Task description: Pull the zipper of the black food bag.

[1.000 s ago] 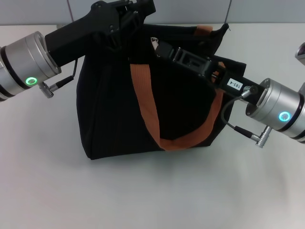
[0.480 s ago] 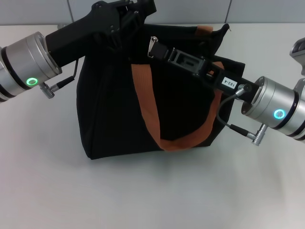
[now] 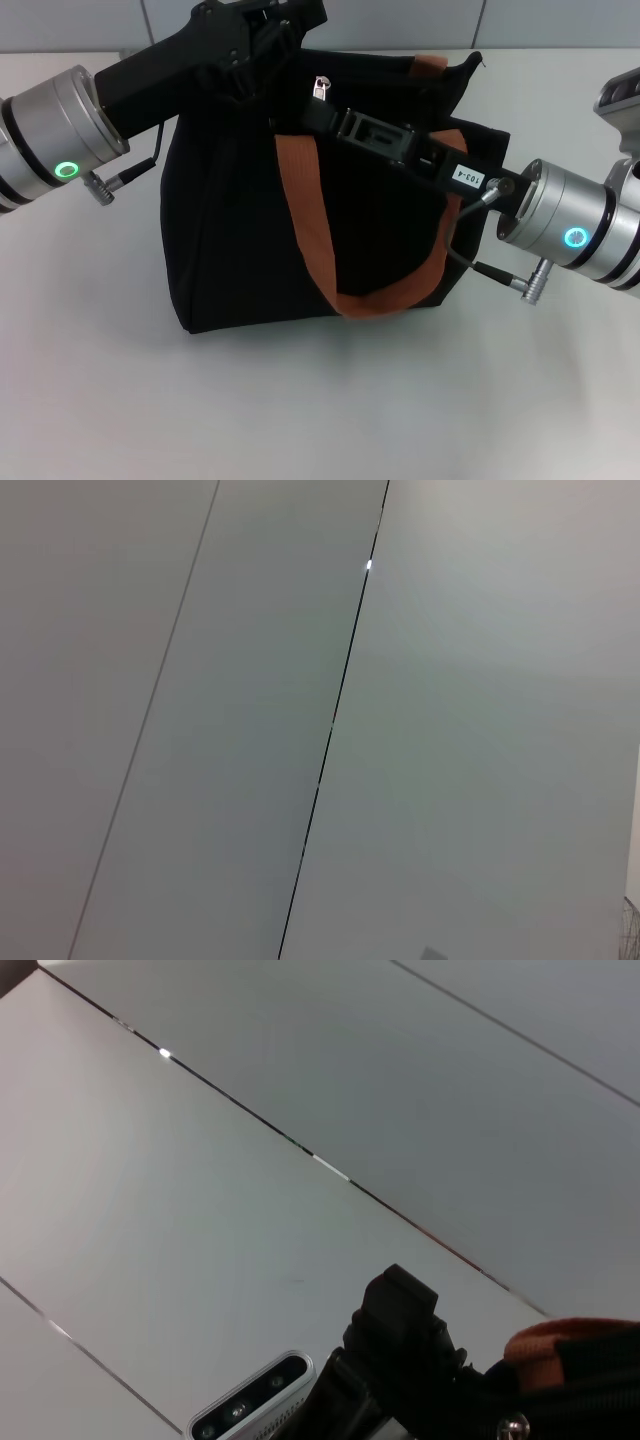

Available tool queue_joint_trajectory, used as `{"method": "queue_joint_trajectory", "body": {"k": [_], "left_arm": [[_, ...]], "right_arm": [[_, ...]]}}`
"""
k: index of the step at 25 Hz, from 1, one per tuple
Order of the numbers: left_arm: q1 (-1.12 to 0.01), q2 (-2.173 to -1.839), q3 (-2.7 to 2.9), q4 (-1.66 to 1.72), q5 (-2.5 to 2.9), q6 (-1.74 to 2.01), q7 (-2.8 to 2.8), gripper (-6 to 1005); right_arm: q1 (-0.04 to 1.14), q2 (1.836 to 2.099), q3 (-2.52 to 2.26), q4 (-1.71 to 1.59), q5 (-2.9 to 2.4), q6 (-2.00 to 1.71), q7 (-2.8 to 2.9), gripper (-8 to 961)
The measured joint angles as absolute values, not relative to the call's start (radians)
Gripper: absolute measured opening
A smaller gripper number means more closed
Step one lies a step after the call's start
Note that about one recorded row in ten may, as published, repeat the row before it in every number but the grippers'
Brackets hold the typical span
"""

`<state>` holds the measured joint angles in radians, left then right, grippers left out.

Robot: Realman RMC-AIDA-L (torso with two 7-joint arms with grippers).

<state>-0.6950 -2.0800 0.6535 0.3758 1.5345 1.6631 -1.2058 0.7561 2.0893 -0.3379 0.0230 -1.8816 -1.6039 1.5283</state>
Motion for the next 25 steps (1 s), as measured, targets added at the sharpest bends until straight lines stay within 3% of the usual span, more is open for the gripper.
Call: {"method": "queue_joint_trajectory", "body": {"k": [14, 22, 25], "left_arm": [[-0.695, -2.080, 0.653, 0.376, 1.534, 1.661, -1.206, 21], [-0.695, -2.080, 0.653, 0.376, 1.533, 1.661, -1.206, 21], [-0.695, -2.080, 0.653, 0.376, 1.533, 1.661, -1.206, 21]], "right_arm": [[0.758, 2.090, -0.334, 0.024, -1.876, -1.606, 1.487, 232], [0.750, 2.091, -0.326, 0.028, -1.874, -1.607, 1.479, 13], [0.750, 2.091, -0.325, 0.027, -1.873, -1.600, 1.478, 7]]}}
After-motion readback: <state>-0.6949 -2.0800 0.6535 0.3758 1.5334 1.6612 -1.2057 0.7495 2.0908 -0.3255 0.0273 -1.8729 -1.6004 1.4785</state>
